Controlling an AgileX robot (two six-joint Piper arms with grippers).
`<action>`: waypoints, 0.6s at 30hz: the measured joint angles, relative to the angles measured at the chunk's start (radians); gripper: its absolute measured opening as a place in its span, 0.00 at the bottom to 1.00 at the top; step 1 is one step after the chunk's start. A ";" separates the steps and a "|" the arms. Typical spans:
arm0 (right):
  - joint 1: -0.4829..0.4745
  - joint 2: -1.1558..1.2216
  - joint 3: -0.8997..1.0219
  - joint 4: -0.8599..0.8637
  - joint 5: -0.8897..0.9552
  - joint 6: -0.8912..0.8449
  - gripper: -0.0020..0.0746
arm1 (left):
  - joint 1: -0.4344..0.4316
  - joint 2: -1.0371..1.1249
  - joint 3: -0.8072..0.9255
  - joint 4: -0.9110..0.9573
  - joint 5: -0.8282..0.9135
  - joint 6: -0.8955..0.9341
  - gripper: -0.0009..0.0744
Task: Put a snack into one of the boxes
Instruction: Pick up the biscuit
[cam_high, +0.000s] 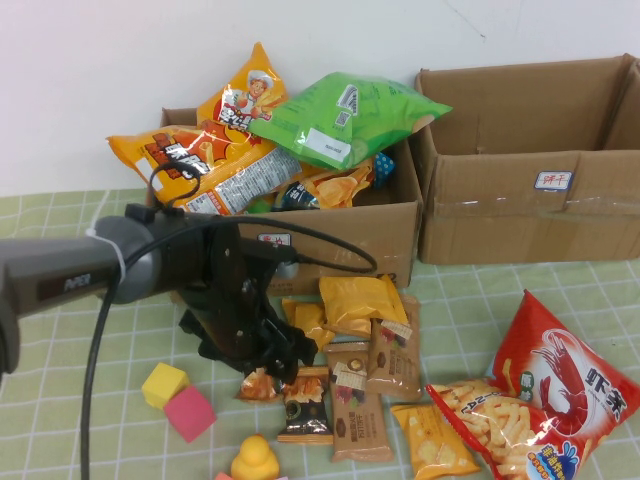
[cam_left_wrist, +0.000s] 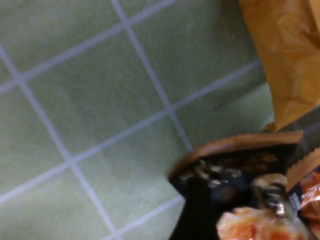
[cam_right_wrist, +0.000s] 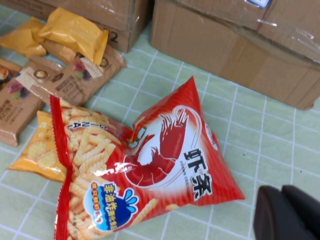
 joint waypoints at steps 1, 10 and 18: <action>0.000 0.000 0.006 0.000 -0.008 0.000 0.04 | 0.000 0.005 0.000 -0.006 -0.002 0.000 0.66; 0.000 0.000 0.014 -0.002 -0.013 -0.002 0.04 | 0.000 0.031 0.000 -0.014 -0.008 0.018 0.52; 0.000 0.000 0.014 -0.003 -0.017 -0.004 0.04 | 0.000 0.032 -0.006 -0.018 0.025 0.042 0.23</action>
